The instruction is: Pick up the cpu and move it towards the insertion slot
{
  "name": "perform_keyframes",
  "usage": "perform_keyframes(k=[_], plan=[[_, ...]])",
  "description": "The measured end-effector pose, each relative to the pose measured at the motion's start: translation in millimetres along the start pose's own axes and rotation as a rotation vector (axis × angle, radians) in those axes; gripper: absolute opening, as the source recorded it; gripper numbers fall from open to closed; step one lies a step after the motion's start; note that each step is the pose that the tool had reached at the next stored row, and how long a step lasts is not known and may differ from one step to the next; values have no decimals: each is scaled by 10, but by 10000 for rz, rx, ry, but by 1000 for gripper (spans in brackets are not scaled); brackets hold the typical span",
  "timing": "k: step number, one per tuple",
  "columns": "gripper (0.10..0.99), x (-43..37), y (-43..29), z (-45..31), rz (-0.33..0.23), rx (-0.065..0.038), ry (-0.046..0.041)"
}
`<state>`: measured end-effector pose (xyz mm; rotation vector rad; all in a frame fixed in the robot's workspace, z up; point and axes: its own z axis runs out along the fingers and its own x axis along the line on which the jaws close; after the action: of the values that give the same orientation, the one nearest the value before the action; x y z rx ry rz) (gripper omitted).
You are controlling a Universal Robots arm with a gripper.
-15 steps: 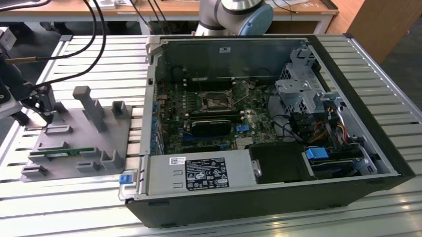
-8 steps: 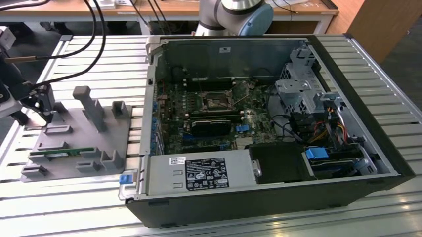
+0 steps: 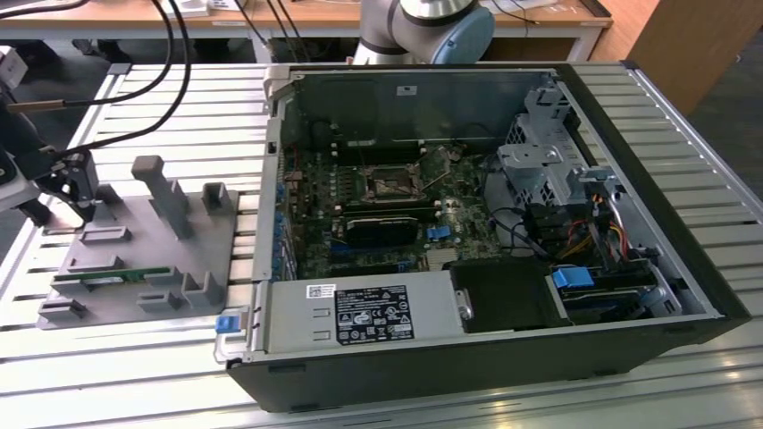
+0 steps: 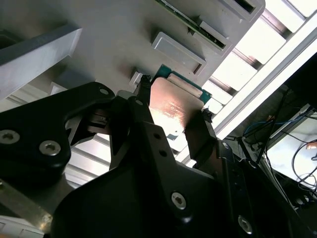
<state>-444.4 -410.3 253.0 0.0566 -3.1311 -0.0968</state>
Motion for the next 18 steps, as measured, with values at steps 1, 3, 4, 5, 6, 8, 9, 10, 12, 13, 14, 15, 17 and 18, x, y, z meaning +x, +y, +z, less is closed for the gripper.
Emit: perform_keyframes(k=[1,3,4,5,6,8,9,10,12,13,14,15,17,18], plan=[[529,0,0,-2,0,0,0],[529,0,0,-4,0,0,0],[529,0,0,-6,1,0,0],[529,0,0,-7,0,0,1],[529,0,0,-8,0,0,0],[529,0,1,-12,0,0,1],[529,0,1,-14,0,0,0],[529,0,1,-16,0,0,0],[529,0,1,-22,0,1,2],[529,0,2,-26,0,1,2],[529,0,2,-30,0,1,2],[529,0,2,-33,0,0,1],[529,0,3,-43,0,0,1],[529,1,3,-49,0,1,1]])
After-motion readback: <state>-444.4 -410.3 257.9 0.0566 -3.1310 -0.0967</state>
